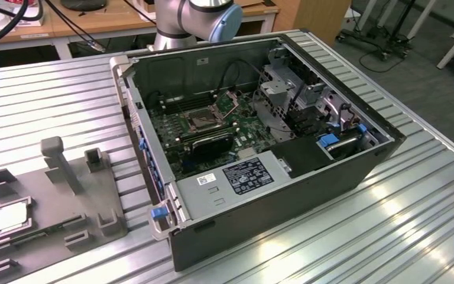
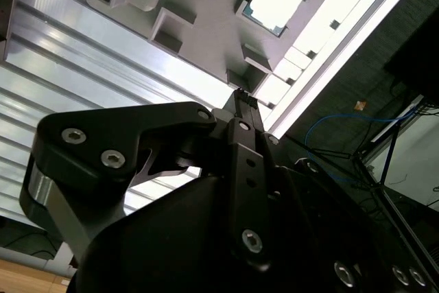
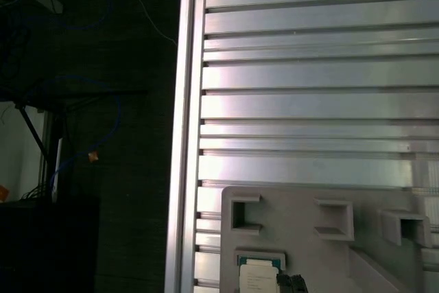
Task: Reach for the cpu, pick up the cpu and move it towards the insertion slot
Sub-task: 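Reach for the cpu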
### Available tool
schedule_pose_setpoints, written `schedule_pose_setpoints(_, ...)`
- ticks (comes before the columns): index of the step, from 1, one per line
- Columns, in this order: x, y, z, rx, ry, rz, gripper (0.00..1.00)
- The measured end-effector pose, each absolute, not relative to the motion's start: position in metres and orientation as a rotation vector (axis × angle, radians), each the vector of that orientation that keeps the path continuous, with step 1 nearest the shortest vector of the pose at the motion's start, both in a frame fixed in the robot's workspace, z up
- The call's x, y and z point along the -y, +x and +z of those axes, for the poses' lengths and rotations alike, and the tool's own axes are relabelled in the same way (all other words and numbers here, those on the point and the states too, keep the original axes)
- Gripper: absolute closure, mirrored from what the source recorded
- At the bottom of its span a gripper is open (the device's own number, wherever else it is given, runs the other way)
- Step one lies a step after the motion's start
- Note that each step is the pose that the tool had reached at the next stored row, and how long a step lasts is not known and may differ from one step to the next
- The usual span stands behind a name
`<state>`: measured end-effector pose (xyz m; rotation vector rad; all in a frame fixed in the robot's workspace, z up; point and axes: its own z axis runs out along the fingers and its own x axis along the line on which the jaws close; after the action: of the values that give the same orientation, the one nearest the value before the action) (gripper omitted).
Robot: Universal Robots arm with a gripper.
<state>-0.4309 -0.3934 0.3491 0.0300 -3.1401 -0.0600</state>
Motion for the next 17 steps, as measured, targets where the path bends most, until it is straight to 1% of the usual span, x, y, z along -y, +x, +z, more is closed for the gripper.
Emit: schedule_pose_setpoints(17,0.3934,-0.4325,0.3478,3.14,0.03,-0.06,0.89)
